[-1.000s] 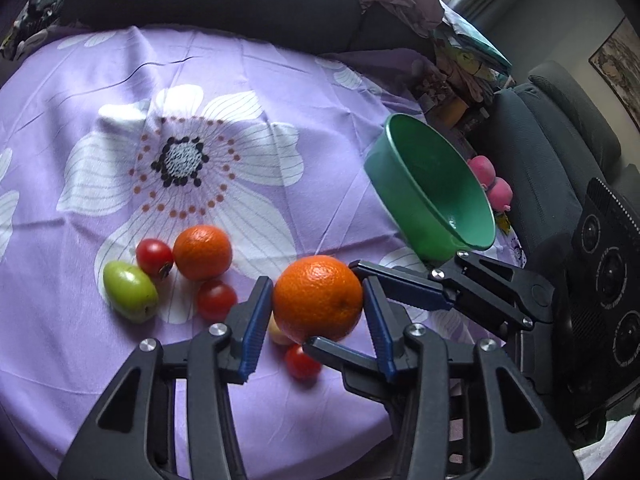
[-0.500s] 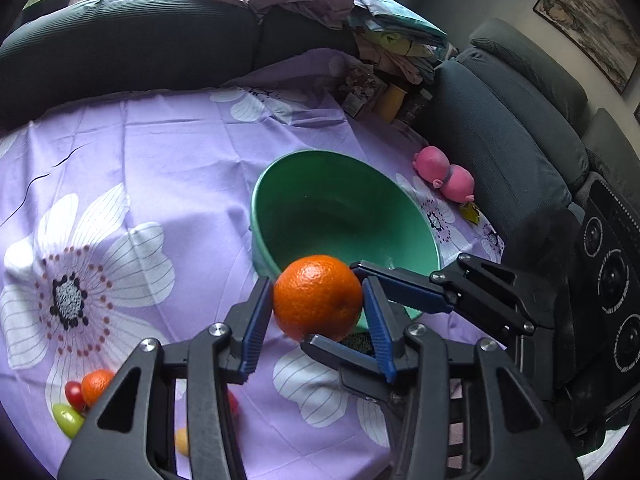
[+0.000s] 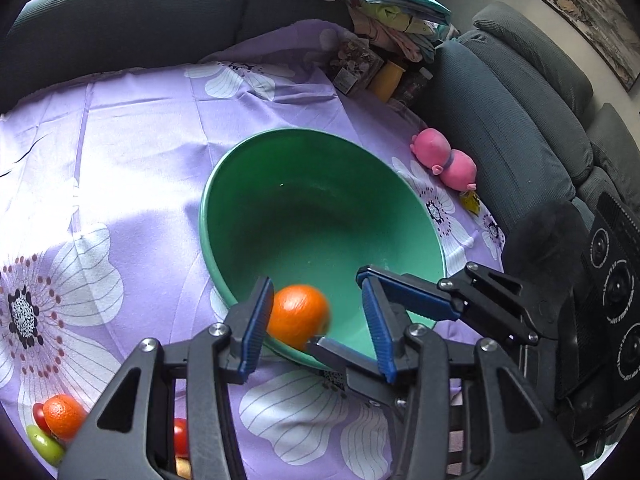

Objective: Organize fruits
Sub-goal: 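Carry the orange with the right gripper into the green bowl and release, then move the right gripper back toward the small brown fruits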

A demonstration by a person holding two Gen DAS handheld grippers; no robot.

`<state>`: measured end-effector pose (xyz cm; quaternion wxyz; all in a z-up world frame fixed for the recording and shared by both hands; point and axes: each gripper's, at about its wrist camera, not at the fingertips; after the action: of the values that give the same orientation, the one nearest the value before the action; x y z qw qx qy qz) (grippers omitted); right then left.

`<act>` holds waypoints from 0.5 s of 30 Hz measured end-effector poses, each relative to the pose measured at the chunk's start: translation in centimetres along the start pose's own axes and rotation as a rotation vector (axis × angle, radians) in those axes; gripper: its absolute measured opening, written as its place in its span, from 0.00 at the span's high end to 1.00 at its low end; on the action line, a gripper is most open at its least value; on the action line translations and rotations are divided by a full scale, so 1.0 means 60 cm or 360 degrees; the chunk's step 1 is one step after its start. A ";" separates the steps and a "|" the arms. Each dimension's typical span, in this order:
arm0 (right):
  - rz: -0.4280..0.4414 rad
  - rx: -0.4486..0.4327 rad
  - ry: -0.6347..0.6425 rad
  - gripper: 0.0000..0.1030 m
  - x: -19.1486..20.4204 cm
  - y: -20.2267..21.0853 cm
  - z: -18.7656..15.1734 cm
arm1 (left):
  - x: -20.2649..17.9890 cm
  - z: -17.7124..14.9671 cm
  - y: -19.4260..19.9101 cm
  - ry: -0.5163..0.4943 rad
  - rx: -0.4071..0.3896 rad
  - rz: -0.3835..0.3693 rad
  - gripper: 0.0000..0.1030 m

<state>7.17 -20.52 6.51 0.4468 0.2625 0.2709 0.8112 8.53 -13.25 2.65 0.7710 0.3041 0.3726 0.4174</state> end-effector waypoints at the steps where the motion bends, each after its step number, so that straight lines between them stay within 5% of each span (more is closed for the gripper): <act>1: -0.0010 0.0001 0.0001 0.57 0.000 0.001 0.000 | -0.001 0.002 -0.001 0.0004 -0.0003 0.0009 0.53; 7: -0.0063 -0.0013 0.0021 0.57 0.009 0.017 0.000 | 0.003 -0.002 0.016 0.0012 -0.0057 0.0067 0.30; 15: -0.0112 -0.0016 0.0059 0.57 0.037 0.036 0.000 | 0.022 -0.021 0.083 0.0012 -0.0211 0.0252 0.14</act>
<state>4.87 -19.60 8.36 0.4712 0.2355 0.2841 0.8011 5.90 -9.60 5.43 0.7527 0.2794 0.3219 0.5018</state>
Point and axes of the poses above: each gripper's, at about its wrist camera, not at the fingertips, and y roughly against the way its jaws point, x to its left, z to its top, and after that the axes turned 8 degrees about z, right-handed
